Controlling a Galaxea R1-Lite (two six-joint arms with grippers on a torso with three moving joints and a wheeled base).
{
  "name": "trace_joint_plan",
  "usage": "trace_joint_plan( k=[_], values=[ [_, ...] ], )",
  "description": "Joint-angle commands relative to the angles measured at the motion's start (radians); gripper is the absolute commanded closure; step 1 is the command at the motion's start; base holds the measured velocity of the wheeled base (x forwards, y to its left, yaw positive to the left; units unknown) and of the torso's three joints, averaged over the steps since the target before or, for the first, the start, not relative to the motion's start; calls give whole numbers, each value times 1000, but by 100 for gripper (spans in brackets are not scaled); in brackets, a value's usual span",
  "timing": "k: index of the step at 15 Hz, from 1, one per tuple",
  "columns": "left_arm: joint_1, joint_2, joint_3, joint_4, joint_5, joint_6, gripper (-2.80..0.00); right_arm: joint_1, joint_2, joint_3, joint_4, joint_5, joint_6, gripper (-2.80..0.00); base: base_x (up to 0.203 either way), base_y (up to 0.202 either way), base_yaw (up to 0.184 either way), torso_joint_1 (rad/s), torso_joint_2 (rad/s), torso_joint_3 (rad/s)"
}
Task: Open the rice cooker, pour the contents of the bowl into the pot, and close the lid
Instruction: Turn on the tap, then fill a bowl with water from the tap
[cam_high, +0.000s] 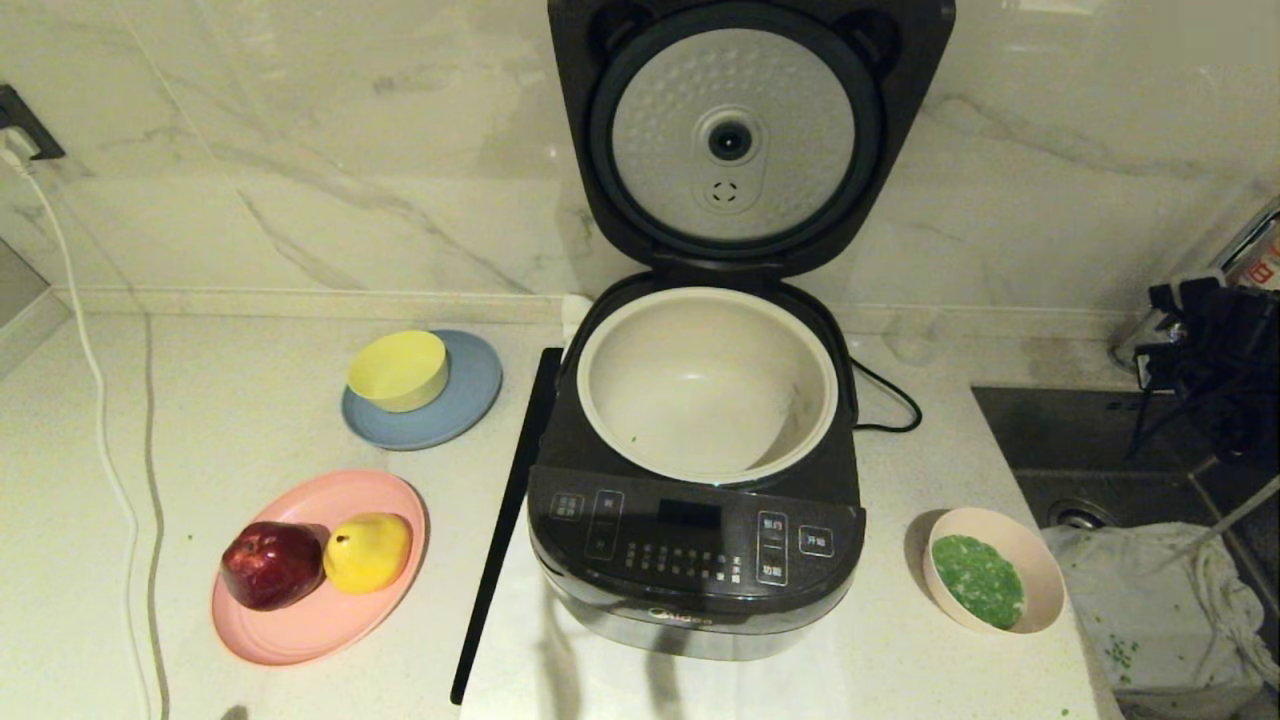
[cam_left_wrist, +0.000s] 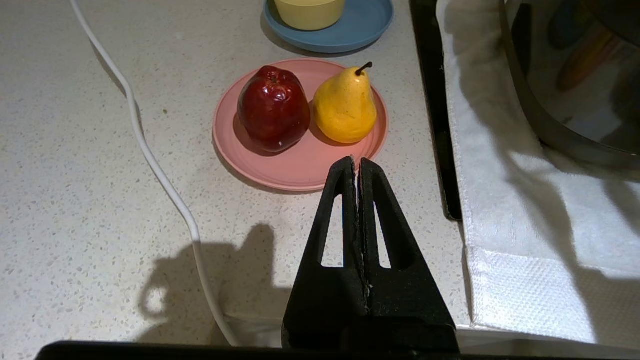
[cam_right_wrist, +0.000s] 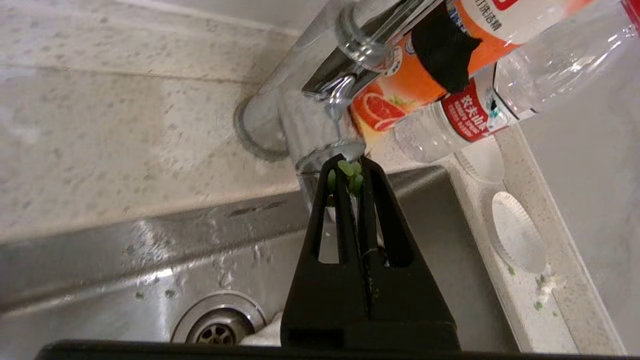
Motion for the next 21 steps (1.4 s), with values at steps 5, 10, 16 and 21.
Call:
trace_joint_plan(
  k=[5, 10, 16, 21],
  values=[
    [-1, 0, 9, 0, 0, 0, 0, 10, -106, 54, -30, -20, 45, 0, 0, 0, 0, 0, 0, 0],
    [0, 0, 9, 0, 0, 0, 0, 77, -328, 142, 191, 0, 117, 0, 0, 0, 0, 0, 0, 0],
    [0, 0, 9, 0, 0, 0, 0, 229, -663, 223, 1017, 232, 374, 0, 0, 0, 0, 0, 0, 0],
    [0, 0, 9, 0, 0, 0, 0, 325, -770, 436, 1045, 221, 425, 0, 0, 0, 0, 0, 0, 0]
  ],
)
